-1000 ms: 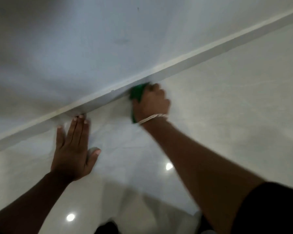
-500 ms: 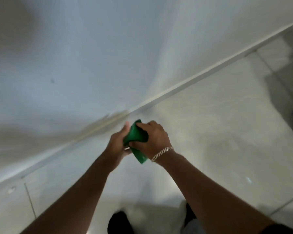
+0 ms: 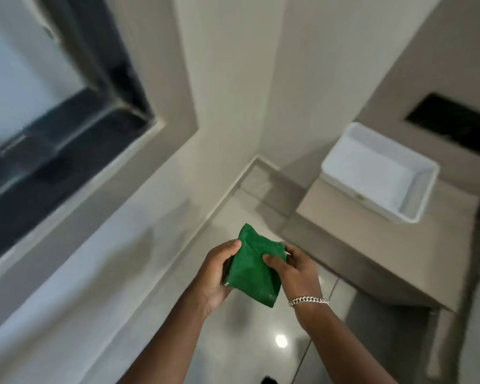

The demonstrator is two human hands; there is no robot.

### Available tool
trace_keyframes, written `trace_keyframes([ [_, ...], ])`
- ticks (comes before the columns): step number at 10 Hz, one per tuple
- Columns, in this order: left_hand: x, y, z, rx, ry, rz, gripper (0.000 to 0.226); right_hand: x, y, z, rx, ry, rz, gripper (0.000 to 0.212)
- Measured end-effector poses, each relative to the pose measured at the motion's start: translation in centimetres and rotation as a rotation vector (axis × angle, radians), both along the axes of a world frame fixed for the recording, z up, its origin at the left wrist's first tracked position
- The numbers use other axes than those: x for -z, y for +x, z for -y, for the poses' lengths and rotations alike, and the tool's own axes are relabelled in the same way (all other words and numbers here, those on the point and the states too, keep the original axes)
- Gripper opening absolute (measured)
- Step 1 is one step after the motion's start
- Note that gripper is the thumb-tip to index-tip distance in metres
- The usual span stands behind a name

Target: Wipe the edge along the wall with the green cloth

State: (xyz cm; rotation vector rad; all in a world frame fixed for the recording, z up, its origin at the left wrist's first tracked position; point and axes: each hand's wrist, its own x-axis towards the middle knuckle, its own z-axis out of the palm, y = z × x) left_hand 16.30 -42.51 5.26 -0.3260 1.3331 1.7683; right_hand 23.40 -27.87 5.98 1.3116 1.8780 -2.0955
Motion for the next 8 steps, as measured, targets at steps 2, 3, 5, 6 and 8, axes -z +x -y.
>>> trace_keyframes([
  [2, -6.1, -5.4, -14.2, 0.31, -0.149, -0.188, 0.032, -5.4, -2.4, -13.0, 0.261, 0.167, -0.061, 0.033],
  [3, -5.5, -8.5, -22.1, 0.406, -0.212, -0.307, 0.021, -3.6, -4.7, -19.7, 0.345, 0.233, -0.026, 0.035],
  [5, 1.9, -14.9, -36.6, 0.484, -0.332, -0.511, 0.011, 3.7, -11.0, -32.4, 0.508, 0.344, 0.063, 0.042],
  [6, 5.7, -16.4, -40.3, 0.573, -0.424, -0.547, 0.023, 7.3, -13.0, -36.1, 0.52, 0.339, 0.101, 0.048],
  [8, 7.7, -17.4, -43.0, 0.807, -0.52, -0.555, 0.041, 9.6, -13.8, -38.5, 0.584, 0.258, 0.151, 0.049],
])
